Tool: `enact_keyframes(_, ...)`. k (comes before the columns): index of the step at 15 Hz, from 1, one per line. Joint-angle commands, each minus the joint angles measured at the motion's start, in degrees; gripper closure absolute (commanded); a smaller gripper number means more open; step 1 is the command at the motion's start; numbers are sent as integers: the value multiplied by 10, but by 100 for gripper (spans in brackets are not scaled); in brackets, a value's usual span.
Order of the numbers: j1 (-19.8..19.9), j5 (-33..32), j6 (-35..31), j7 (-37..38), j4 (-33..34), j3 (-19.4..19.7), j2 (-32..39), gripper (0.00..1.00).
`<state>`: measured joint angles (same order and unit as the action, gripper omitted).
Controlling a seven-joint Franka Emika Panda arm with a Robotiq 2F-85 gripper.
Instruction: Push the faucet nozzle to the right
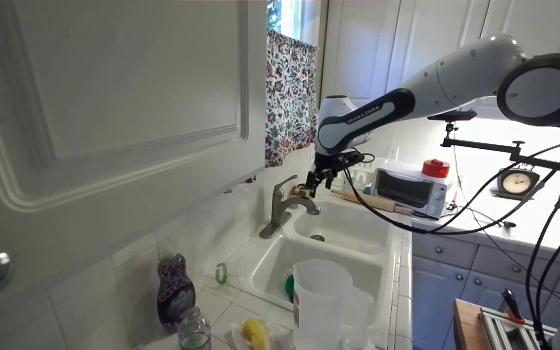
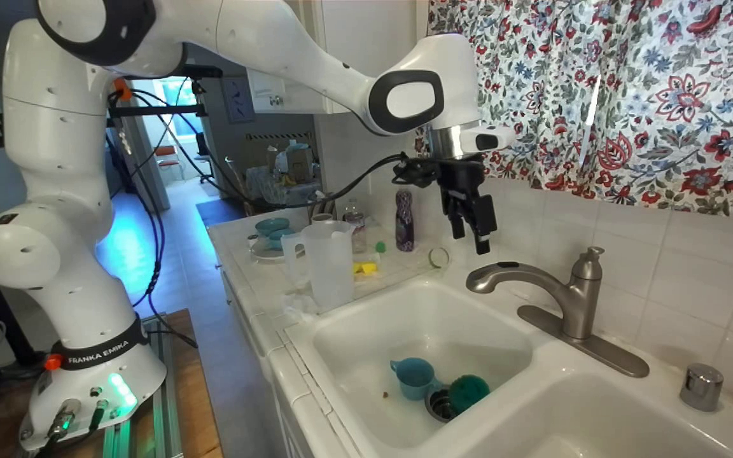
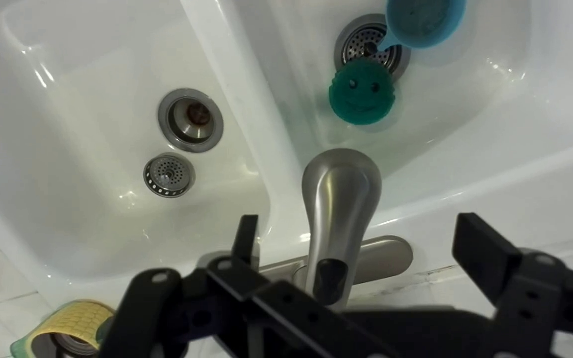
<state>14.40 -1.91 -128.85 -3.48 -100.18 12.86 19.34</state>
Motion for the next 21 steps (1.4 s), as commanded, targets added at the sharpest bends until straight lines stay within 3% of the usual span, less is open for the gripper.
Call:
enact_keyframes(1,3,0,-5,7,8,-3,7,0)
enact_keyframes(6,23,36,-20,-21,47,-12,41,0)
enact_keyframes(17,82,112,35,-68,136,-49,145,0)
enact_keyframes(21,83,89,47,-55,160,-35,165,0)
